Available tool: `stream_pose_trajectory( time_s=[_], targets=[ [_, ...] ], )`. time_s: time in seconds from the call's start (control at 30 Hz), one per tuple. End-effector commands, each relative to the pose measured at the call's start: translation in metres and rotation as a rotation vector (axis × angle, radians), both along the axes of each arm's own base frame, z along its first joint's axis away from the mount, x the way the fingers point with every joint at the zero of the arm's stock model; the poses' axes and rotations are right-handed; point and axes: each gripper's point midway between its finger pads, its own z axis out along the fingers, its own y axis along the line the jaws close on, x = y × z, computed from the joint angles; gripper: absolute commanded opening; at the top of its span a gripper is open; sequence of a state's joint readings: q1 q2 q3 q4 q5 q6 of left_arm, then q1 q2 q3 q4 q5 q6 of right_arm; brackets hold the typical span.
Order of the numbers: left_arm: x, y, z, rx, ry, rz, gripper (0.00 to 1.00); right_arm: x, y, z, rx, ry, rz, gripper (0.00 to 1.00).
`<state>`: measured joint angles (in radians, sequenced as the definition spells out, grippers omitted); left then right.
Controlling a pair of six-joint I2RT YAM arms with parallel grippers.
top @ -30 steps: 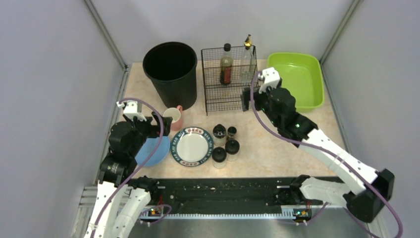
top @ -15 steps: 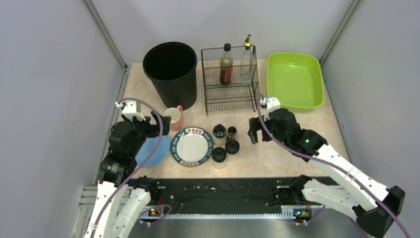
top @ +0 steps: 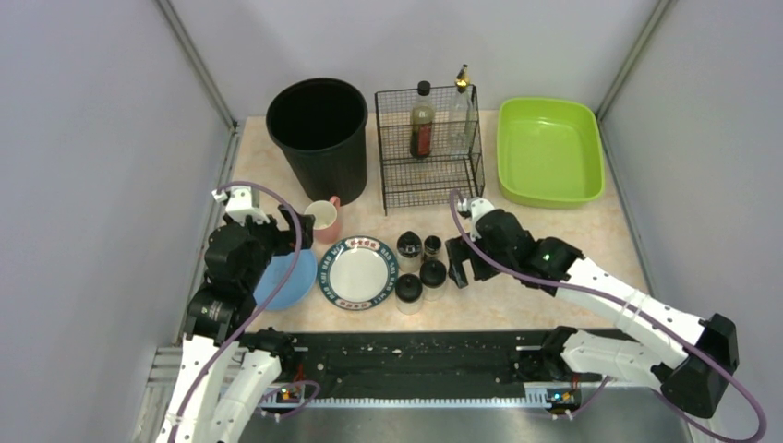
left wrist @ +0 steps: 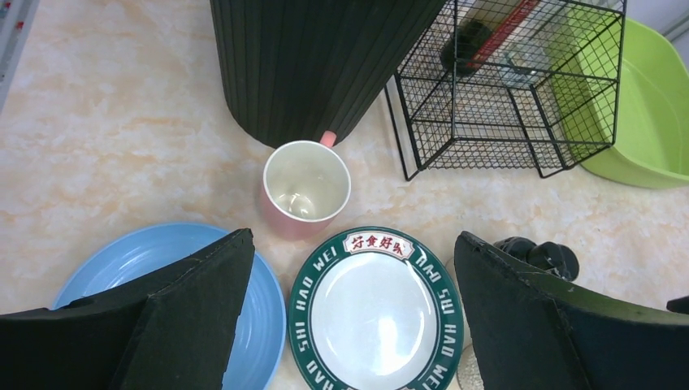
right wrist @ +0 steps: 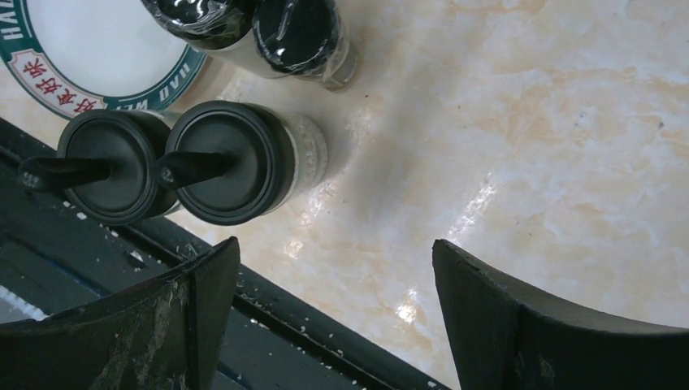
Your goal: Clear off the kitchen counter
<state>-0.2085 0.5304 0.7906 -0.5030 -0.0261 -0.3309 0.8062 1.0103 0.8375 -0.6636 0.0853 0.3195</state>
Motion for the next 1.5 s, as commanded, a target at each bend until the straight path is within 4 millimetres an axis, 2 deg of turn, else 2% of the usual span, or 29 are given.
stream_pose_trajectory(
  time_s=[0.0, 0.17, 0.4, 0.73, 1.07, 1.33, 1.47],
  targets=[
    [0.0, 0.008, 0.006, -0.036, 0.005, 0.07, 0.97, -0.008, 0.011, 0.001, 0.013, 0.004, 0.013, 0.86],
    [-0.01, 0.022, 0.006, -0.042, 0.014, 0.145, 0.99, -0.013, 0.019, -0.01, -0.034, 0.011, 0.034, 0.87],
    [-0.018, 0.023, -0.003, -0.049, 0.004, 0.143, 0.99, -0.011, 0.031, -0.024, -0.073, 0.006, 0.043, 0.87],
    [-0.017, 0.021, -0.02, -0.026, 0.045, 0.124, 0.99, 0.005, 0.062, -0.026, -0.062, -0.024, 0.056, 0.88],
    [-0.018, 0.023, -0.022, -0.012, 0.043, 0.128, 0.99, 0.016, 0.089, -0.024, -0.015, -0.046, 0.058, 0.89],
    [-0.019, 0.022, -0.022, -0.011, 0.042, 0.124, 0.99, 0.027, 0.103, -0.019, 0.024, -0.069, 0.033, 0.91],
    [-0.019, 0.022, -0.023, -0.011, 0.043, 0.123, 0.99, 0.03, 0.107, -0.023, 0.017, -0.064, 0.033, 0.91]
  ],
)
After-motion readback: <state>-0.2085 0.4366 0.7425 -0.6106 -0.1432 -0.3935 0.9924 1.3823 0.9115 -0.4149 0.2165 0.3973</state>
